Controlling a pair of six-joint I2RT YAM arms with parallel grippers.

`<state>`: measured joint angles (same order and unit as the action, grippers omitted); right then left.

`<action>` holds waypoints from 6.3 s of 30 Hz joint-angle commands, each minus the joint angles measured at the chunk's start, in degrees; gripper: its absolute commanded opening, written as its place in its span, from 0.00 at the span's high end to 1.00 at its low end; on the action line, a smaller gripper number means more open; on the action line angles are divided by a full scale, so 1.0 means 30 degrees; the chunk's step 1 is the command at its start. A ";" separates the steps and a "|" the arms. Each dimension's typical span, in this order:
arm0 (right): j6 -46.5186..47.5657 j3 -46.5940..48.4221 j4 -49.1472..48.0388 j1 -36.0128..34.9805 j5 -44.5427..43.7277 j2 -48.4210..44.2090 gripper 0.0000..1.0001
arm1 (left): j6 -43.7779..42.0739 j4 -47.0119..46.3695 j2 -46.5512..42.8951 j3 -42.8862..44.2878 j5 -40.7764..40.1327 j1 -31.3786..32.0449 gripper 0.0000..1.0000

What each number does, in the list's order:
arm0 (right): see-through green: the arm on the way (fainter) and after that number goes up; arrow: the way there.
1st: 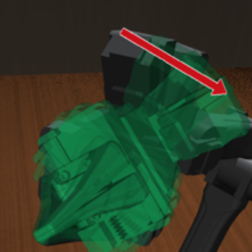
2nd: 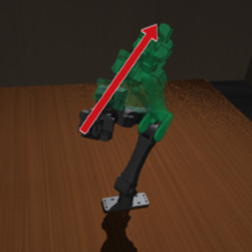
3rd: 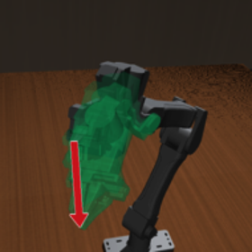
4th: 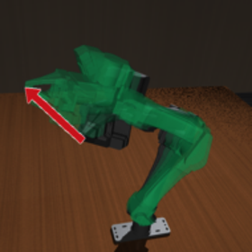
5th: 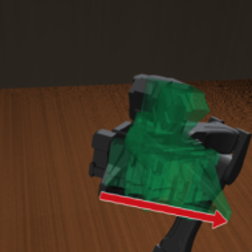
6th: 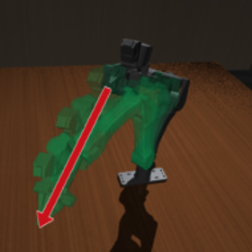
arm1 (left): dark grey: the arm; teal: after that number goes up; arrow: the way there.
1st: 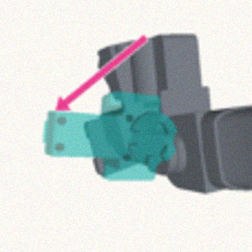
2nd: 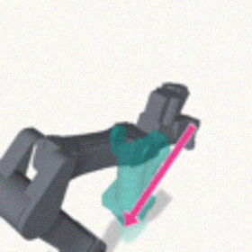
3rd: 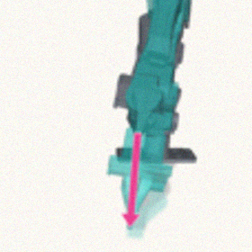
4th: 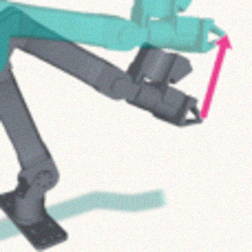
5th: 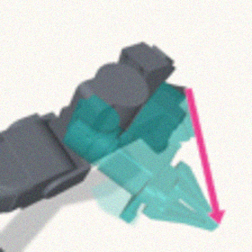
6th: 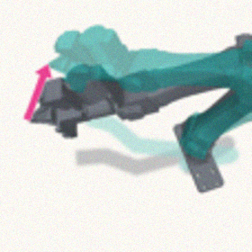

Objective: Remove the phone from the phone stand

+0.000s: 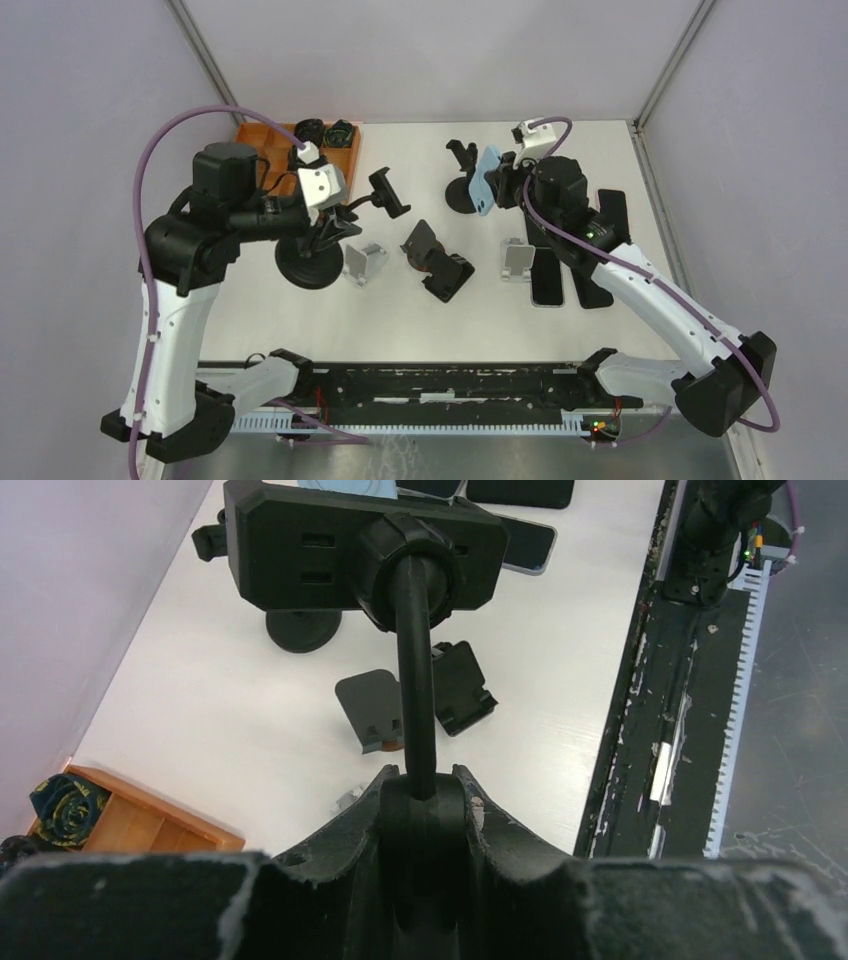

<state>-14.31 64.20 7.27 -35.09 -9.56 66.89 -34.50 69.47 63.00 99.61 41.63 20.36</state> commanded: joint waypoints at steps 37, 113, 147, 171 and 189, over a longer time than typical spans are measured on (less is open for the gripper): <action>-0.2504 0.1279 1.2763 0.7814 -0.9549 -0.0886 1.00 | 1.1906 -2.8324 1.4907 -0.4124 -0.4848 -0.2040 0.98; -0.0732 -0.1571 0.4290 1.4089 0.0193 0.8694 0.08 | 0.6979 -0.7007 0.9560 -0.0841 0.1172 -0.6752 0.00; 0.1542 -1.6580 -1.0736 1.0858 -0.8460 -0.3665 0.02 | 1.2343 -2.9628 0.4899 -1.9950 -0.4943 -1.1600 0.00; 0.7625 -2.5627 -3.2475 0.7940 -0.9573 0.1642 0.02 | 1.2165 -4.3711 0.7698 -2.7567 -0.6371 -0.9482 0.00; 0.7277 -2.3332 -2.9511 0.9906 -0.4459 0.3670 0.02 | 1.0826 -4.6431 0.8482 -2.8895 -0.9703 -0.7370 0.00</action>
<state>11.00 0.56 -83.77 -7.20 -26.70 78.70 0.16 -66.59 87.99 11.97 14.41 -2.00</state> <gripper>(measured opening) 0.982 0.996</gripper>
